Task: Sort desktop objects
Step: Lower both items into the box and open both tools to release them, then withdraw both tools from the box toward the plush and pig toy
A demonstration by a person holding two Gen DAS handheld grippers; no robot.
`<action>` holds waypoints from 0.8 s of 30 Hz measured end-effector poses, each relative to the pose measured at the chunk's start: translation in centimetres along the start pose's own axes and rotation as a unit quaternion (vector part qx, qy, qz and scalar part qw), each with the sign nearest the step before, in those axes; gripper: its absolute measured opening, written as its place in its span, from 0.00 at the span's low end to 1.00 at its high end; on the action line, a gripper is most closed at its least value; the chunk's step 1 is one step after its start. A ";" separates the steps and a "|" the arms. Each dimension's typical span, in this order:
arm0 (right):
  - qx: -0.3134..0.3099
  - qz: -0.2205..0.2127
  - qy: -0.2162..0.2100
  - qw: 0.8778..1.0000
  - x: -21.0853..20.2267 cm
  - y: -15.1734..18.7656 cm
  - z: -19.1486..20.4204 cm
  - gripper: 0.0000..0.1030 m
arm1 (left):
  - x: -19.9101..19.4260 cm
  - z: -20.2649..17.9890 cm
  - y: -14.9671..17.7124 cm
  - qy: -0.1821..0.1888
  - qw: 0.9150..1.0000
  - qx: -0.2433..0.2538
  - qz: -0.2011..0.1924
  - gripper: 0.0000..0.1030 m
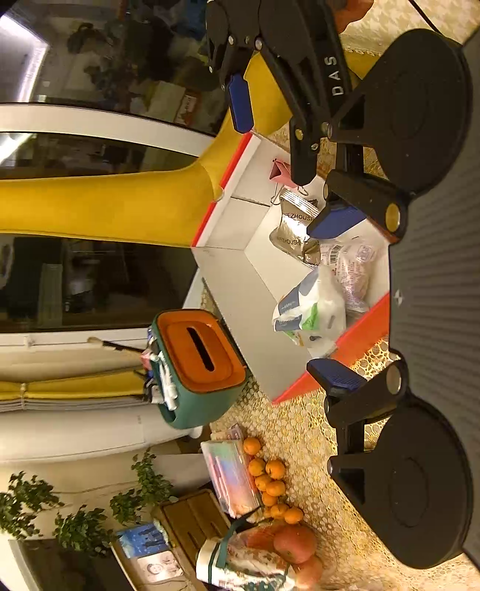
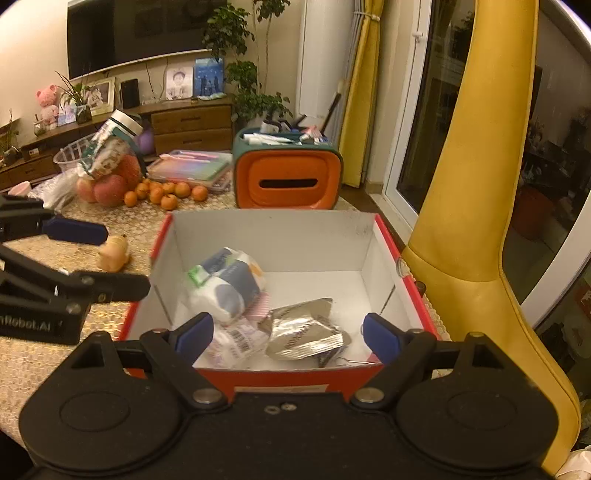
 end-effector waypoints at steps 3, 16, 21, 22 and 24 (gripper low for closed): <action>0.002 -0.011 0.001 1.000 -0.7 0.1 1.1 0.86 | -1.7 0.9 1.0 -0.007 1.000 -0.002 -0.015 0.69; 0.004 -0.049 -0.014 0.999 -1.9 1.2 7.4 0.86 | -7.0 4.8 7.5 -0.042 0.998 -0.028 -0.030 0.69; 0.005 -0.050 -0.018 0.999 -1.6 1.7 9.5 0.86 | -8.2 6.8 9.9 -0.059 0.997 -0.049 -0.032 0.80; 0.003 -0.051 -0.020 0.999 -1.5 1.8 9.9 0.87 | -8.3 7.1 10.4 -0.063 0.996 -0.050 -0.033 0.80; 0.002 -0.054 -0.024 0.998 -1.3 1.9 10.9 0.88 | -8.6 7.9 11.5 -0.072 0.996 -0.051 -0.032 0.80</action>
Point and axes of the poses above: each gripper's, at about its wrist camera, not at the fingertips, and x roughly the way its jaws point, z to its left, y to its underside, the point moved 4 cm from there along x, roughly the way its jaws point, and after that the axes turned 13 degrees about -y, right-handed, at the moved point
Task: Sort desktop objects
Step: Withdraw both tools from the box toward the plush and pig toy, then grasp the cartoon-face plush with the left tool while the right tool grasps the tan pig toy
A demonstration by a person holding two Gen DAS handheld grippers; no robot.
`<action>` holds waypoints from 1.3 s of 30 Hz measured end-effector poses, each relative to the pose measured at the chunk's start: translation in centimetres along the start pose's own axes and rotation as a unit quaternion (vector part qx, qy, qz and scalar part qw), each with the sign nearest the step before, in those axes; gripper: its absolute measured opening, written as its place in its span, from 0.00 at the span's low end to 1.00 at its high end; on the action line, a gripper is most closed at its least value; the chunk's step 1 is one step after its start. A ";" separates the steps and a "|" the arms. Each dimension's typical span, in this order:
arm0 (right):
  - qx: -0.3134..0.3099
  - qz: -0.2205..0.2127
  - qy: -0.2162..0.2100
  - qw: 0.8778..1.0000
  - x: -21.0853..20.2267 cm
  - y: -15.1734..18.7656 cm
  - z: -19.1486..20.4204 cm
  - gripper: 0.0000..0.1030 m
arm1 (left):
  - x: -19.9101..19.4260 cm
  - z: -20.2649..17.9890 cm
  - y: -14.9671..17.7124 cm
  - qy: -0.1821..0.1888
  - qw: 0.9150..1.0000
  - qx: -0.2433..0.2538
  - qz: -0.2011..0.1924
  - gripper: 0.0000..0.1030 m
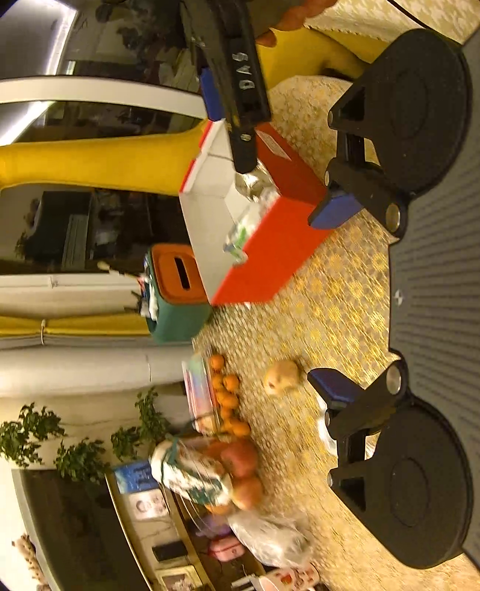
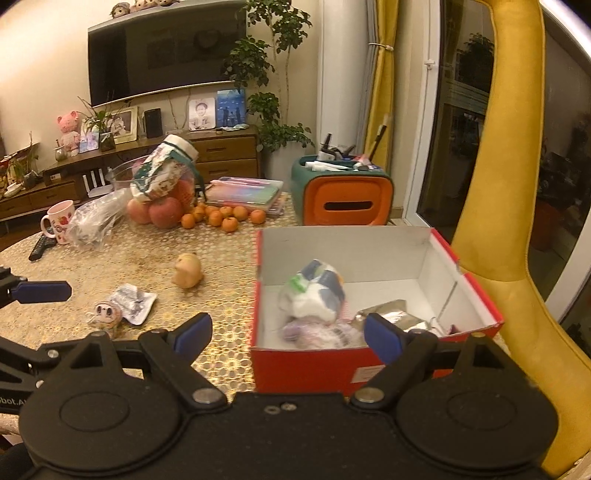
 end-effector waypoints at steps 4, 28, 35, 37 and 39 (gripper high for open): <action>-0.001 -0.004 -0.009 1.000 0.6 0.3 1.7 0.92 | 0.0 1.7 2.0 -0.013 1.000 -0.008 0.009 0.81; -0.021 0.024 -0.033 0.999 11.0 -0.3 7.3 0.95 | 6.4 7.0 7.8 -0.050 0.994 -0.068 0.068 1.00; -0.030 0.036 -0.038 0.998 14.5 -0.8 7.2 0.95 | 8.8 7.3 7.6 -0.069 0.992 -0.078 0.071 1.00; -0.032 0.040 -0.042 0.998 15.5 -1.0 7.2 0.95 | 9.4 7.4 7.5 -0.074 0.991 -0.082 0.073 1.00; -0.034 0.045 -0.047 0.997 16.6 -1.1 7.2 0.95 | 10.1 7.5 7.4 -0.082 0.990 -0.086 0.074 1.00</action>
Point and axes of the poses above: each gripper's, at about its wrist camera, not at the fingertips, and x roughly the way its jaws point, z to its left, y to its underside, the point moved 4 cm from there along x, roughly the way its jaws point, and after that the axes turned 13 degrees about -y, right-handed, at the moved point
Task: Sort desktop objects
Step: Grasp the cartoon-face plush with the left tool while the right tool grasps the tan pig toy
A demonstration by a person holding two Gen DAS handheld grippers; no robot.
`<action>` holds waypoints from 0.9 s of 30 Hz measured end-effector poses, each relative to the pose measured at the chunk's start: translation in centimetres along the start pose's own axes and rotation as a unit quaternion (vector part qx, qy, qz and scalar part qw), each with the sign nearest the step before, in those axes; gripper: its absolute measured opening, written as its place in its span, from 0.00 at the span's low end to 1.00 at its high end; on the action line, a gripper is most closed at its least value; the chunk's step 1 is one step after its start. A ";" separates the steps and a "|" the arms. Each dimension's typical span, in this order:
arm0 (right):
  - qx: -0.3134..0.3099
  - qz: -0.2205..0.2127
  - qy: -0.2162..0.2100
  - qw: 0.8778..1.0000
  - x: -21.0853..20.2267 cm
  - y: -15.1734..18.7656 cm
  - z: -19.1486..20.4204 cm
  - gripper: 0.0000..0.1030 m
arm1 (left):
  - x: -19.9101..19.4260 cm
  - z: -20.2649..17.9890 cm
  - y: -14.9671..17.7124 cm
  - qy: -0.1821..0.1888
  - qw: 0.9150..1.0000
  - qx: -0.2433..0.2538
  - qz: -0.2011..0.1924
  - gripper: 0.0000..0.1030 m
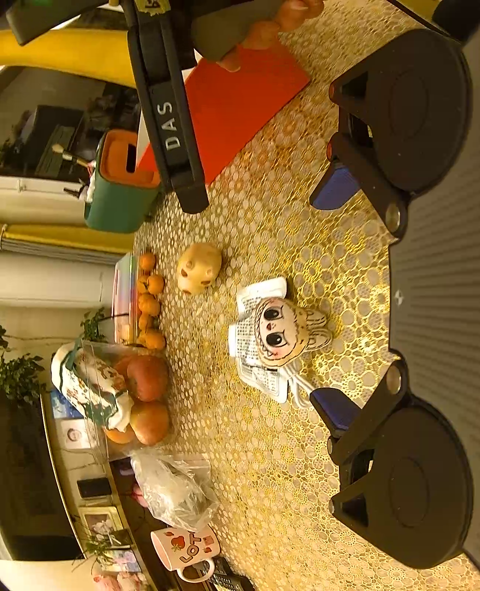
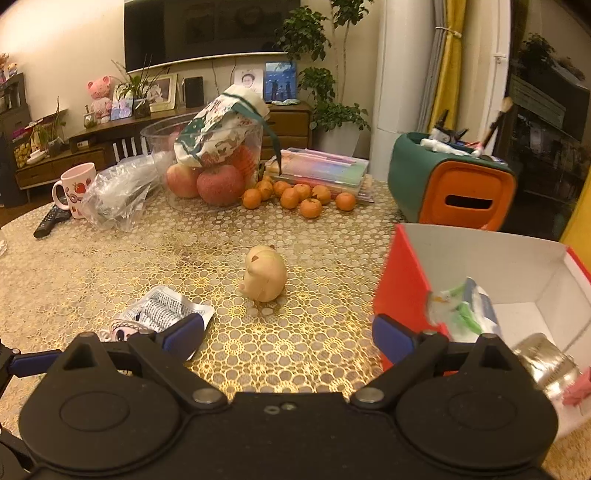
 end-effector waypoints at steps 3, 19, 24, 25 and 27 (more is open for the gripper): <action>0.001 0.005 -0.005 1.000 1.6 -0.4 -0.2 0.95 | 0.8 -0.1 -0.3 -0.009 1.000 0.000 -0.003 1.00; 0.000 0.027 0.001 1.000 9.1 -1.6 -1.5 0.94 | 3.8 -0.4 -1.3 -0.043 0.999 -0.014 -0.017 1.00; 0.001 0.033 0.002 0.999 10.4 -1.7 -1.7 0.91 | 4.3 -0.7 -1.3 -0.047 0.999 -0.008 -0.015 1.00; 0.000 0.034 0.003 0.999 10.7 -1.8 -1.8 0.90 | 4.5 -0.8 -1.3 -0.049 0.999 -0.007 -0.014 0.99; 0.000 0.035 0.005 0.999 11.1 -1.9 -1.8 0.88 | 4.7 -0.8 -1.2 -0.051 0.999 -0.009 -0.014 0.99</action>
Point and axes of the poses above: each gripper's, at about its wrist camera, not at the fingertips, and x roughly the way its jaws point, z to its left, y to its underside, the point moved 4 cm from there along x, roughly the way its jaws point, and after that the axes turned 13 degrees about -y, right-handed, at the moved point
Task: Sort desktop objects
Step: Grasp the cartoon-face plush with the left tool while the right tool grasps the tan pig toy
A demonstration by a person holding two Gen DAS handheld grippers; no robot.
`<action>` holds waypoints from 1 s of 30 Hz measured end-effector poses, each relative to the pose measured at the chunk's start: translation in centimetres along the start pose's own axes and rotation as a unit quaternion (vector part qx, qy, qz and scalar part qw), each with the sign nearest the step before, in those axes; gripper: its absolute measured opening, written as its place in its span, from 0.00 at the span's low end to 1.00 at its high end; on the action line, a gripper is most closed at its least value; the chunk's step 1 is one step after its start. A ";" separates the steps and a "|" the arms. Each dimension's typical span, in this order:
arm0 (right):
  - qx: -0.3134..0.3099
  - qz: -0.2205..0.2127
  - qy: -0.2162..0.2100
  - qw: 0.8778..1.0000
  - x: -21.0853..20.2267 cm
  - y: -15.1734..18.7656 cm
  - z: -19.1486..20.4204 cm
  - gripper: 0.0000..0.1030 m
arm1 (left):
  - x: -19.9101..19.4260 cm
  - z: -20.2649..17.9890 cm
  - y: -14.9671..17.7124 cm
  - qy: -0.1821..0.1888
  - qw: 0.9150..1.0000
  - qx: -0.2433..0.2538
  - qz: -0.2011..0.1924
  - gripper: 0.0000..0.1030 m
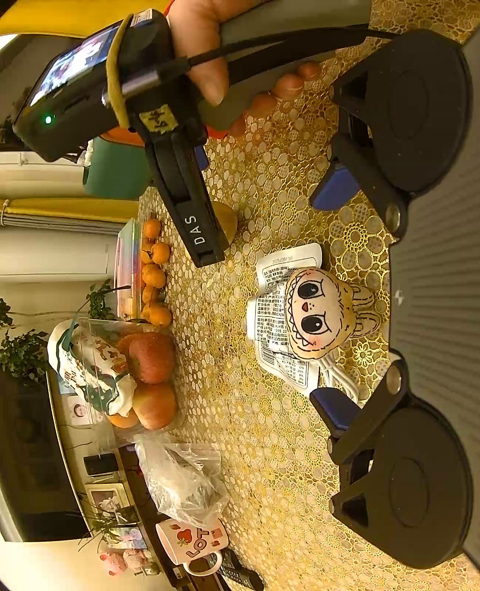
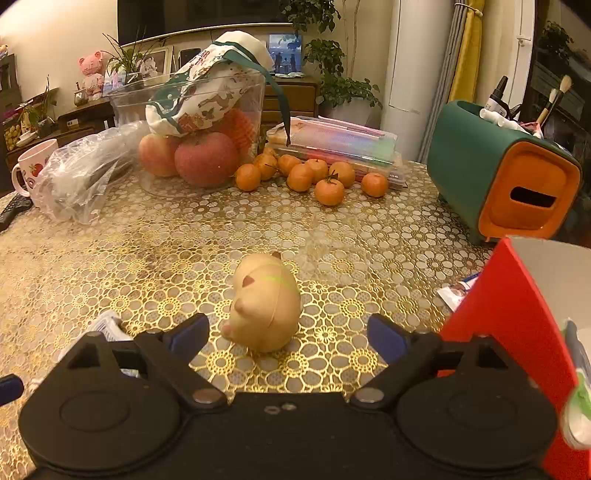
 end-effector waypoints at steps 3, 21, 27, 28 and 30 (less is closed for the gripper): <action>0.000 0.004 0.000 1.000 0.7 -0.2 0.0 0.84 | 0.1 0.0 0.1 -0.002 1.000 -0.004 -0.001 0.99; 0.007 0.022 0.002 1.000 2.3 0.0 -0.3 0.54 | 0.7 0.2 0.4 -0.010 1.000 -0.001 0.005 0.52; 0.020 0.019 0.000 1.000 1.7 0.0 -0.4 0.44 | 0.9 0.6 0.4 -0.013 1.000 -0.009 0.012 0.41; 0.019 0.021 0.002 1.000 1.6 0.1 -0.4 0.43 | 0.9 0.6 0.4 -0.013 1.000 -0.010 0.012 0.41; 0.015 0.022 0.008 1.000 1.3 0.2 -0.4 0.43 | 0.8 0.7 0.4 -0.014 1.000 -0.014 0.014 0.41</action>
Point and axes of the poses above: each gripper's, at about its wrist camera, not at the fingertips, and x roughly the way its jaws point, z to its left, y to its underside, the point moved 4 cm from there along x, roughly the way its jaws point, and after that the axes turned 13 degrees about -y, right-handed, at the moved point
